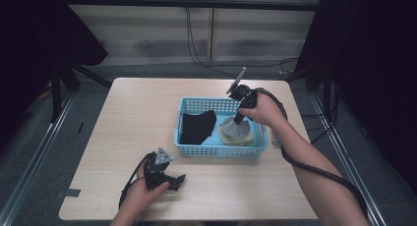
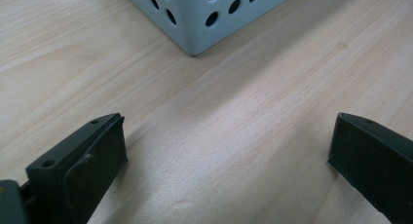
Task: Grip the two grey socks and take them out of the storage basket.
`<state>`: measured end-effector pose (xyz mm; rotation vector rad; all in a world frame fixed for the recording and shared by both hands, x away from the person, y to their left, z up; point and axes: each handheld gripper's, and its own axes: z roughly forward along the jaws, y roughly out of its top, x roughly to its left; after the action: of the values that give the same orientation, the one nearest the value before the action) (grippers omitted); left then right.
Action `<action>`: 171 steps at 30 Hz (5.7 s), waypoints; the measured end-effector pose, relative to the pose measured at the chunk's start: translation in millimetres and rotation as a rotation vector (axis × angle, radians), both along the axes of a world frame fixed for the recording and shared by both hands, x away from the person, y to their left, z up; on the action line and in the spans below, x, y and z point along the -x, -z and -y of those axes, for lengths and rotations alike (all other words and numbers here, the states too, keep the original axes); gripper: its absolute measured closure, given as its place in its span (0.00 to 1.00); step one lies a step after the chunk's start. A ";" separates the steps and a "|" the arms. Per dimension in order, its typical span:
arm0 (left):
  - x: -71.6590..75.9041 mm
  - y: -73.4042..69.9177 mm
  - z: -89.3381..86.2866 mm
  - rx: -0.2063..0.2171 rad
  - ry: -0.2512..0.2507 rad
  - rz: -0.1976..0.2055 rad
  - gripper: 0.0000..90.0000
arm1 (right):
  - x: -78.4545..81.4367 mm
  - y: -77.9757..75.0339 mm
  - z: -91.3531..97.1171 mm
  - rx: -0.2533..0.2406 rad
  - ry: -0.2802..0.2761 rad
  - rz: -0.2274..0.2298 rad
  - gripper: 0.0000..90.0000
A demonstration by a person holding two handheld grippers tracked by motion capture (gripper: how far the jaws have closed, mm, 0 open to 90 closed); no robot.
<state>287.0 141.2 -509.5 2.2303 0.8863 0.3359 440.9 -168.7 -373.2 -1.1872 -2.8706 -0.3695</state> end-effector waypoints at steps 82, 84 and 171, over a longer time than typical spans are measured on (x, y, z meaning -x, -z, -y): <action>0.2 0.1 0.2 0.000 -0.003 0.002 0.00 | -0.7 -6.3 141.6 0.003 0.260 0.050 0.95; 0.2 0.0 0.2 -0.001 -0.003 0.002 0.00 | -1.6 1.2 139.8 0.006 0.251 0.044 0.94; 0.8 0.1 -0.6 -0.007 0.002 0.009 0.00 | 164.1 89.4 76.1 -0.056 0.056 0.094 0.21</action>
<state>286.2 141.8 -509.7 2.2343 0.8799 0.3483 276.8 -244.8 -462.7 -1.2762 -2.8889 -0.5176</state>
